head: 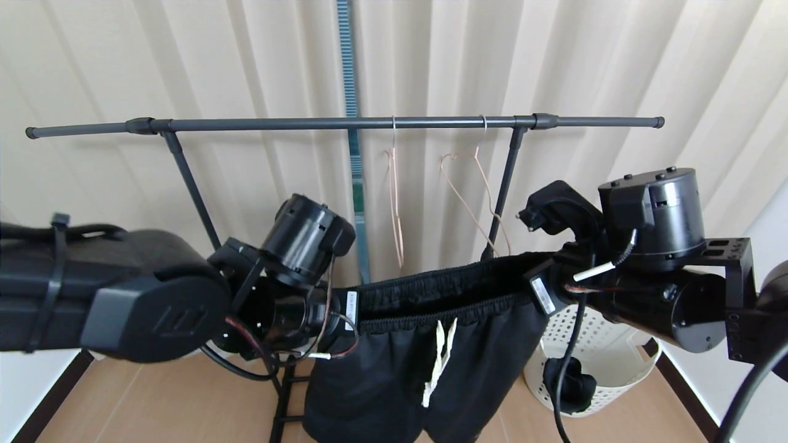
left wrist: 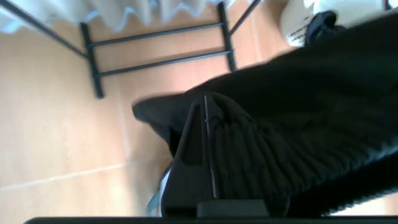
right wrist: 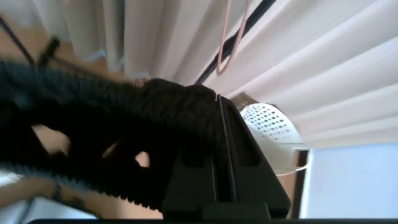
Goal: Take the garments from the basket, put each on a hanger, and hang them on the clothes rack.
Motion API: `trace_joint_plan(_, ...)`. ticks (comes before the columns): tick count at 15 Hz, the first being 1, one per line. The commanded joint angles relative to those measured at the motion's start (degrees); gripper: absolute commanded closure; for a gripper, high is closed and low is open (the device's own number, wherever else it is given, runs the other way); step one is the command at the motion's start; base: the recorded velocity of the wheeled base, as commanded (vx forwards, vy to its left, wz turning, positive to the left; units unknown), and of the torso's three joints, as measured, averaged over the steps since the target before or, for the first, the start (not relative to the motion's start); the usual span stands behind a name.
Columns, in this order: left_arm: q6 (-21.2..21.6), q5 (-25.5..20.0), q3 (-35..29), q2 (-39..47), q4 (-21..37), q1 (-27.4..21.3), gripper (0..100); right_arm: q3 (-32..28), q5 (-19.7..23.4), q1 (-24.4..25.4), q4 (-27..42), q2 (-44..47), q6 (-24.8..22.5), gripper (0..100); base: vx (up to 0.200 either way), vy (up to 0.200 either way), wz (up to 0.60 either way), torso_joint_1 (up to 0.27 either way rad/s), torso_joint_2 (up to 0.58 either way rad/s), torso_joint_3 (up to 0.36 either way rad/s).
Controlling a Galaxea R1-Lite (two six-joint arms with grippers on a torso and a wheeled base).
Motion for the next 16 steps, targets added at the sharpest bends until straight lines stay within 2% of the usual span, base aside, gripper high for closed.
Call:
trace_joint_plan(1,2.67,0.13,-12.99,-0.49,14.34,-0.01,100,2.72,0.15,0.03,0.43,-1.6,-0.65,100,0.0,0.0,0.0,0.0,0.0,0.0)
trace_joint_plan(3,4.51,0.74,-13.7,-0.41,18.38,0.87,100,3.25,0.06,-0.06,0.52,-1.51,-1.61,100,0.0,0.0,0.0,0.0,0.0,0.0)
trace_joint_plan(6,6.8,1.36,-12.38,-1.2,22.42,6.94,100,3.25,0.06,-5.78,0.08,-1.25,-5.66,100,0.0,0.0,0.0,0.0,0.0,0.0)
trace_joint_plan(7,7.15,1.27,-11.85,-1.64,22.51,8.17,100,3.16,0.06,-6.74,0.08,-1.25,-6.01,100,0.0,0.0,0.0,0.0,0.0,0.0)
trace_joint_plan(8,7.94,1.09,-10.18,-2.25,22.42,11.59,100,2.72,0.15,-10.08,-0.1,-1.25,-6.8,100,0.0,0.0,0.0,0.0,0.0,0.0)
trace_joint_plan(11,9.09,0.74,-6.75,-4.36,21.89,16.16,100,0.87,1.64,-15.88,-0.1,-1.25,-8.56,100,0.0,0.0,0.0,0.0,0.0,0.0)
trace_joint_plan(16,9.17,0.57,-5.08,-5.33,19.78,17.75,100,-0.71,3.66,-21.42,-0.1,-1.25,-10.67,100,0.0,0.0,0.0,0.0,0.0,0.0)
